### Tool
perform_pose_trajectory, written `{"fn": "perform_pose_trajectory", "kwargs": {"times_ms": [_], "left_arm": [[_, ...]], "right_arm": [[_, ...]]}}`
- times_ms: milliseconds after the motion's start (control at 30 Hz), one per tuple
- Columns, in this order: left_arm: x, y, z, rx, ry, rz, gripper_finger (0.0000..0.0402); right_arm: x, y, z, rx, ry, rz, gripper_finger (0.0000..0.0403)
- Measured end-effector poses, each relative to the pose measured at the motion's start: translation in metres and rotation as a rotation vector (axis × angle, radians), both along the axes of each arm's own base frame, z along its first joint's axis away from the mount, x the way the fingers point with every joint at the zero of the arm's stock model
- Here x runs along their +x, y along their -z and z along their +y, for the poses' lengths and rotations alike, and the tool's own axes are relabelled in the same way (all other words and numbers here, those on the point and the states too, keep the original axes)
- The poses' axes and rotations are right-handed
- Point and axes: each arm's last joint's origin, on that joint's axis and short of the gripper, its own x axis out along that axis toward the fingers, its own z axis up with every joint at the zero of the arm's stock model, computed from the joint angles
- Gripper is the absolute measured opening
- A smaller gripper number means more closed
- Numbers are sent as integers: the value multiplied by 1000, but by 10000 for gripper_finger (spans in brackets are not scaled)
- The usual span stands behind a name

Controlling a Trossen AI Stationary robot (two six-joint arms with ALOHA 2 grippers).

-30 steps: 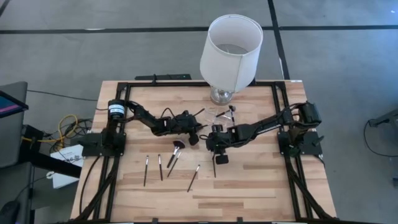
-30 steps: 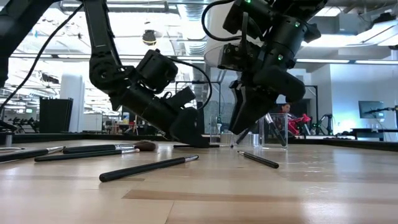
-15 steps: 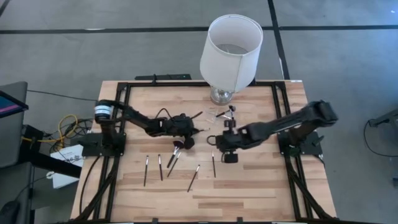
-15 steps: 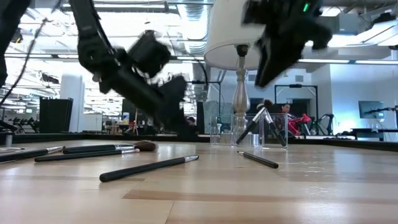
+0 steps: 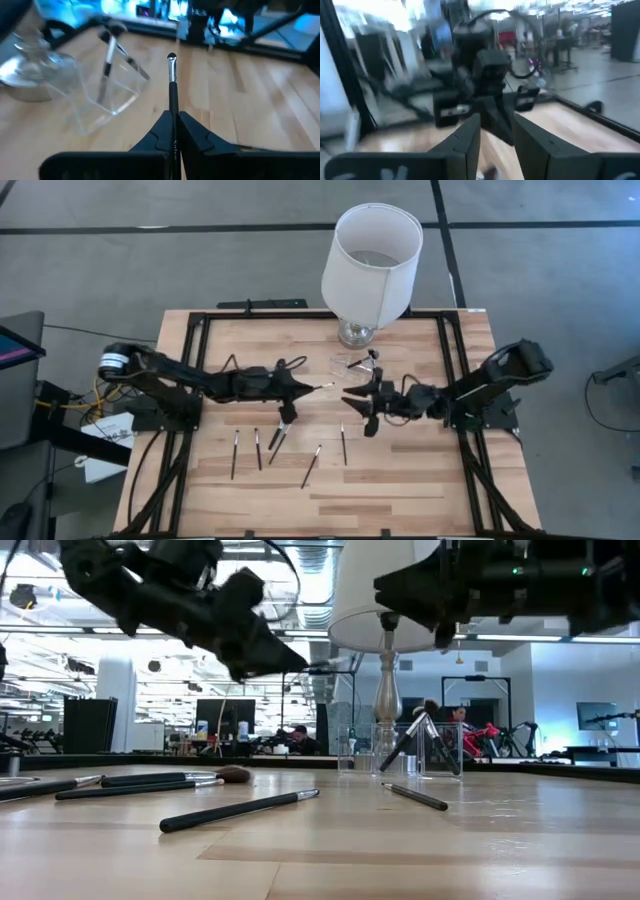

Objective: Put items in baskets/containers
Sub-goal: Put the black eyeshadow brush into the transparent organizer

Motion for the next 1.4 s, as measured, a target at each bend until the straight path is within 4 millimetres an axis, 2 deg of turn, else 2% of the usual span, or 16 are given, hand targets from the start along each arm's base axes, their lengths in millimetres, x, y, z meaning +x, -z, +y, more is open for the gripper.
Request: {"fn": "perform_pose_trajectory", "kwargs": {"times_ms": [133, 300, 500, 633, 800, 1400], "left_arm": [[-7, -12, -4, 75, -64, -42, 13], [-8, -21, -11, 112, -44, -94, 13], [-7, -21, -14, 124, -30, -100, 14], [-6, -20, -15, 123, -24, -98, 14], [-6, -21, -15, 123, -25, -104, 14], [-7, -22, -22, 121, 3, -109, 19]], "right_arm": [[16, 13, -11, 38, -54, 59, 117], [36, 24, -30, 100, -48, 112, 166], [62, 20, -47, 105, -79, 61, 222], [72, 15, -57, 99, -123, 32, 230], [73, 14, -60, 96, -148, 31, 200], [73, 14, -63, 76, -208, 35, 17]]}}
